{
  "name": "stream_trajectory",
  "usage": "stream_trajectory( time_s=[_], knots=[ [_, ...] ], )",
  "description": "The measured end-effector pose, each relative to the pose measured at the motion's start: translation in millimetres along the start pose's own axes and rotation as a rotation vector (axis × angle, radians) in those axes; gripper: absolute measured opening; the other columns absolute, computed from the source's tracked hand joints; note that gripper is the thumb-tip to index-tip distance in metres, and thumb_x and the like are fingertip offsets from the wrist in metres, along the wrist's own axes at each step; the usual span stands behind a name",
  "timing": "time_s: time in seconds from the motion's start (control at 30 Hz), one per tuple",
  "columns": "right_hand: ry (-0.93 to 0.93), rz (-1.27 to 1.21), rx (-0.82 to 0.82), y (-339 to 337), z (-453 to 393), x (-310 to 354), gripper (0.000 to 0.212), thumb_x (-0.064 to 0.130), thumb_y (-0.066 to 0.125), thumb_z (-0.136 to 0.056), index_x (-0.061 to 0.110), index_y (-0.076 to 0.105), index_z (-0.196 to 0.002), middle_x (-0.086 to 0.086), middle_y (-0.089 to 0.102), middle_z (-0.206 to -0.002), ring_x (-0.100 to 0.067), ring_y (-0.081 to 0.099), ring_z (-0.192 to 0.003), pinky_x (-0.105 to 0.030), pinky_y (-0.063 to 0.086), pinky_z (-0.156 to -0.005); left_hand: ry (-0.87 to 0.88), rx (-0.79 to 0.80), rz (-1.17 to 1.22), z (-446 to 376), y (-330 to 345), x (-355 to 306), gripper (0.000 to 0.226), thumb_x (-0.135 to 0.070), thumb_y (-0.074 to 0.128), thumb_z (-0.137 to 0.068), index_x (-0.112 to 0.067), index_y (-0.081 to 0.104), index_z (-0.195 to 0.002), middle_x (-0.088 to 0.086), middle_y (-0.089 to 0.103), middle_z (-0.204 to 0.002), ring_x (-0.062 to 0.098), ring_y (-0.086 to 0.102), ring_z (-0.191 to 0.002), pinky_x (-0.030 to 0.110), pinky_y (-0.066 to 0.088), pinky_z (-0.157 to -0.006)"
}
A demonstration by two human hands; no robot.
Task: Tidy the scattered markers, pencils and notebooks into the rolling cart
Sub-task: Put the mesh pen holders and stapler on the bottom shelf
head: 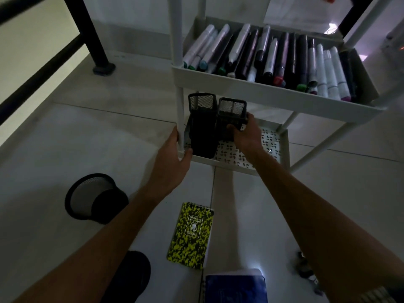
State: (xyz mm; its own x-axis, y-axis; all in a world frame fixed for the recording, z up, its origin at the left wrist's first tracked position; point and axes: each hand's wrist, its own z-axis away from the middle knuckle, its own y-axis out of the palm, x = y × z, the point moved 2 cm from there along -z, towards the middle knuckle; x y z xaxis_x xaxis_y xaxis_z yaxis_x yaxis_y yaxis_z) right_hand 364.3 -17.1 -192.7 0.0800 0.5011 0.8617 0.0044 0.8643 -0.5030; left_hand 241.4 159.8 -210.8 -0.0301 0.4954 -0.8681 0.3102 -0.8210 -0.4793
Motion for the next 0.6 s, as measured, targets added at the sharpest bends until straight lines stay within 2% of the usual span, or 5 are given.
stream_trajectory(
  time_s=[0.2, 0.33, 0.4, 0.5, 0.6],
  knots=[
    [-0.024, 0.057, 0.064, 5, -1, 2, 0.061, 0.017, 0.071, -0.087, 0.016, 0.041, -0.14, -0.007, 0.056, -0.135, -0.025, 0.057, -0.119, -0.046, 0.052, -0.096, 0.025, -0.024, 0.084, -1, 0, -8, 0.061, -0.008, 0.064, -0.089, -0.011, 0.038, -0.144, 0.003, 0.056, -0.133, 0.015, 0.053, -0.123, 0.034, 0.044, -0.107],
    [-0.032, 0.073, 0.063, 4, -1, -1, 0.061, 0.011, 0.072, -0.085, 0.016, 0.043, -0.138, -0.007, 0.057, -0.133, -0.028, 0.061, -0.113, -0.049, 0.055, -0.09, -0.002, -0.017, 0.105, -3, -1, -12, 0.056, -0.007, 0.067, -0.086, -0.009, 0.043, -0.136, -0.004, 0.057, -0.117, 0.011, 0.056, -0.111, 0.005, 0.043, -0.091],
    [-0.022, 0.077, 0.081, 2, -1, -3, 0.061, 0.007, 0.071, -0.085, 0.015, 0.044, -0.139, -0.007, 0.058, -0.133, -0.026, 0.06, -0.115, -0.048, 0.055, -0.09, -0.003, -0.013, 0.114, -3, -1, -14, 0.054, -0.007, 0.068, -0.086, -0.009, 0.044, -0.135, -0.004, 0.057, -0.113, 0.01, 0.055, -0.108, 0.001, 0.041, -0.087],
    [0.055, 0.042, 0.035, -2, 9, -14, 0.057, 0.005, 0.067, -0.087, 0.014, 0.044, -0.139, -0.007, 0.057, -0.133, -0.024, 0.06, -0.111, -0.04, 0.058, -0.084, -0.008, 0.004, 0.122, -3, -2, -16, 0.056, -0.008, 0.067, -0.087, -0.01, 0.042, -0.136, -0.006, 0.055, -0.116, 0.007, 0.053, -0.11, 0.006, 0.042, -0.091],
    [0.111, -0.068, -0.036, -3, 37, -23, 0.042, 0.002, 0.058, -0.089, 0.011, 0.051, -0.13, -0.006, 0.059, -0.128, -0.014, 0.061, -0.096, -0.019, 0.051, -0.066, -0.031, 0.02, 0.131, -4, -4, -16, 0.055, -0.007, 0.067, -0.087, -0.011, 0.043, -0.136, -0.015, 0.052, -0.112, -0.006, 0.052, -0.102, -0.001, 0.04, -0.082]
  ],
)
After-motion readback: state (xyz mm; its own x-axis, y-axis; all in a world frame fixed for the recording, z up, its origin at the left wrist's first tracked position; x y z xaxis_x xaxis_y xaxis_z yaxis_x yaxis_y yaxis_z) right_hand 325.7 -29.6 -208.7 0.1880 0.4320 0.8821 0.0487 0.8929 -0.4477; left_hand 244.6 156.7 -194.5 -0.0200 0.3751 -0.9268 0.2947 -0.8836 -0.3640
